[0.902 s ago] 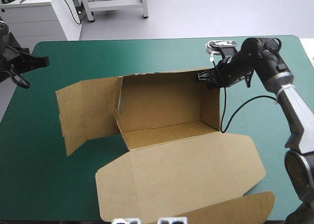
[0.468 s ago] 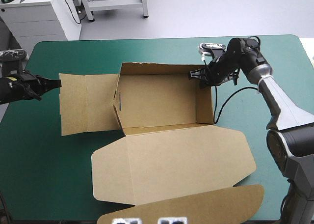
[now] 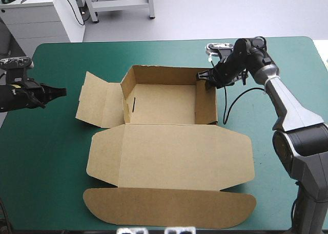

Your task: Fold the box

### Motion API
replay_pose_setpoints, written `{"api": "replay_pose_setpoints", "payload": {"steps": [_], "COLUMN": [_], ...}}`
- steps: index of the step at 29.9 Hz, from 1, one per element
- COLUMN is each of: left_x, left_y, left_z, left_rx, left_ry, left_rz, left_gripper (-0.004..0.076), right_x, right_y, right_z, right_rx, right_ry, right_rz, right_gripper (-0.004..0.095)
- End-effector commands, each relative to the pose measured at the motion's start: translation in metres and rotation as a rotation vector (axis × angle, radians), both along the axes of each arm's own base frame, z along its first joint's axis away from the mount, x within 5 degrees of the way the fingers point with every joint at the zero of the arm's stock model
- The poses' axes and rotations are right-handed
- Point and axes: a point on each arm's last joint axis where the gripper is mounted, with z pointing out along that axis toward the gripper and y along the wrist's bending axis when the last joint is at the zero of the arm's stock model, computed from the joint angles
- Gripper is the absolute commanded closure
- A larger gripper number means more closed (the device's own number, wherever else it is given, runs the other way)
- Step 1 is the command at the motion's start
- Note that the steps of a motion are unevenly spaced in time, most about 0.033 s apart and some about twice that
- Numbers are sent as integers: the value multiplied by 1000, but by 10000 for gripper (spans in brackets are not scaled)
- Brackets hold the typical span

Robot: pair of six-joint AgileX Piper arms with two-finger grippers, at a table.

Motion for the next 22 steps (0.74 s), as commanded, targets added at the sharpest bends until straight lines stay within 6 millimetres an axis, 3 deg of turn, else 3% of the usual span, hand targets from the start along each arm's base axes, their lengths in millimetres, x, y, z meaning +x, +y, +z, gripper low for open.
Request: {"api": "replay_pose_setpoints", "payload": {"steps": [1,6,13,17,22], "left_x": [-4,-4,-4,-4,-4], "left_y": [-2,-2,-2,-2,-2], "left_z": [20,20,20,20,20], "left_rx": [-5,10,13,17,18], "left_ry": [-100,-100,-101,-101,-102], "left_rz": [13,1,-2,-4,-3], "left_gripper": [732,732,732,732,732], "right_x": [-14,-26,-59,-70,-70], "right_y": [-9,-11,-12,-15,-14], "right_z": [63,114,145,131,86], "right_rx": [-36,34,139,111,79], "right_ry": [-143,-288,-316,-251,-102], "right_rz": [16,-27,-33,-38,-24], "right_gripper": [508,508,508,508,508]}}
